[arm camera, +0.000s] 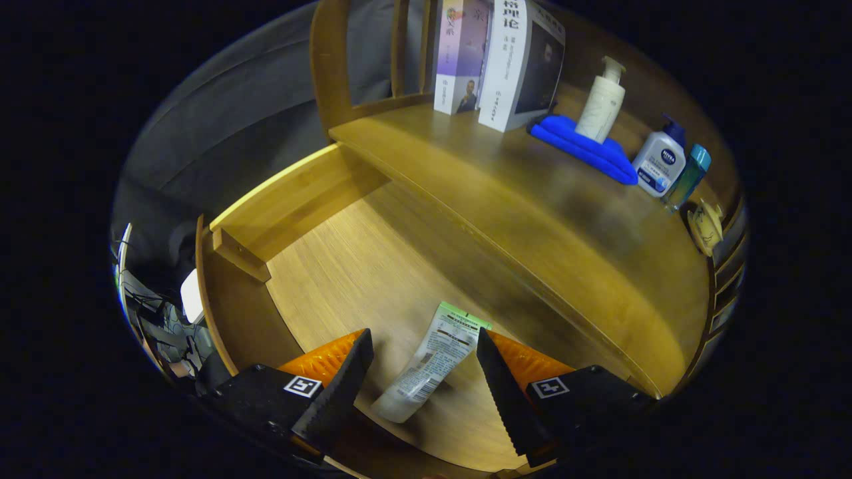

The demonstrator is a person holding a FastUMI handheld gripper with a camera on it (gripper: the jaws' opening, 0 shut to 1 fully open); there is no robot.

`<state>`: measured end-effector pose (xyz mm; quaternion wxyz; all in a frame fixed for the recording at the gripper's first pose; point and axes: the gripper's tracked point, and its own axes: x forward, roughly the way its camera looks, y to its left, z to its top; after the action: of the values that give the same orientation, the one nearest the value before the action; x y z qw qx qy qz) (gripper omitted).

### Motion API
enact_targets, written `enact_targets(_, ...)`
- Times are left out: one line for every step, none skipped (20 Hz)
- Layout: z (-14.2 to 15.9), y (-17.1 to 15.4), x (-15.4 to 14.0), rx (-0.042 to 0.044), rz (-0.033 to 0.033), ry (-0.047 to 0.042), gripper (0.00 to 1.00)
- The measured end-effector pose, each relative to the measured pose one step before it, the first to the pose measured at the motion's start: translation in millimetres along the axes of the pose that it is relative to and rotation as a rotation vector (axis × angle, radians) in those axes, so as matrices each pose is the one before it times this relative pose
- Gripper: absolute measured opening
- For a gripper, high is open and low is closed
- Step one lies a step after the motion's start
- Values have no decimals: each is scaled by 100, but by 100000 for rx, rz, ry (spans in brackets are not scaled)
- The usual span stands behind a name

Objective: Pull open the drawer, take out the items inside it, and place them on the countertop above the cabinet.

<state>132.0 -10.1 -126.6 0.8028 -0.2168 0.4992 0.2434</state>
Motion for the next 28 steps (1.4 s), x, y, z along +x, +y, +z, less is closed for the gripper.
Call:
enact_targets(-266,-223,414,106,-499,1655,98)
enact_targets(-413,-284,322,450,-334,1927,98)
enact_targets(-408,-129,454,82,-152,1979,98)
enact_targets(-227,-28,58,341,1061,1541,99)
enact_targets(58,63,349,764,485,305,98)
enact_targets(104,110,248,520,1255,578,98)
enact_targets(-385,20,160,-24,231,1419,97)
enact_targets(-315,-191,226,-1327,-167,1819,94)
enact_targets(-357,-35,523,-1448,17,1881,92)
enact_targets(-384,-108,409,-1343,-674,1861,90)
enact_targets(-119,-59,107,-1214,-537,955,89)
enact_targets(76,35,513,-370,-157,-65,87)
enact_targets(-82,132,-177,-552,426,398,85)
enact_targets(115,130,-275,113,726,103,75)
enact_targets(-58,158,433,332,625,-16,65)
enact_targets(-26,-21,19,-690,-2,450,55)
enact_targets(-51,161,-119,-847,519,-19,55)
enact_targets(133,-9,-367,-1207,-427,-53,44)
enact_targets(157,3,373,-701,-31,-1154,36)
enact_targets(336,-197,-385,-1038,-1157,-1407,29)
enact_targets(-76,205,48,-1478,-765,-426,29)
enact_targets(214,-55,-269,-1107,-664,-764,29)
enact_targets(84,-146,2,-875,-1787,-835,29)
enact_targets(342,-3,-300,-940,-1252,-1642,29)
enact_targets(57,-7,-208,-426,-1268,-1372,29)
enact_targets(326,-446,-124,903,-2229,-1988,29)
enact_targets(482,-476,-390,483,-2512,-2956,20)
enact_targets(96,202,426,1561,2041,256,10)
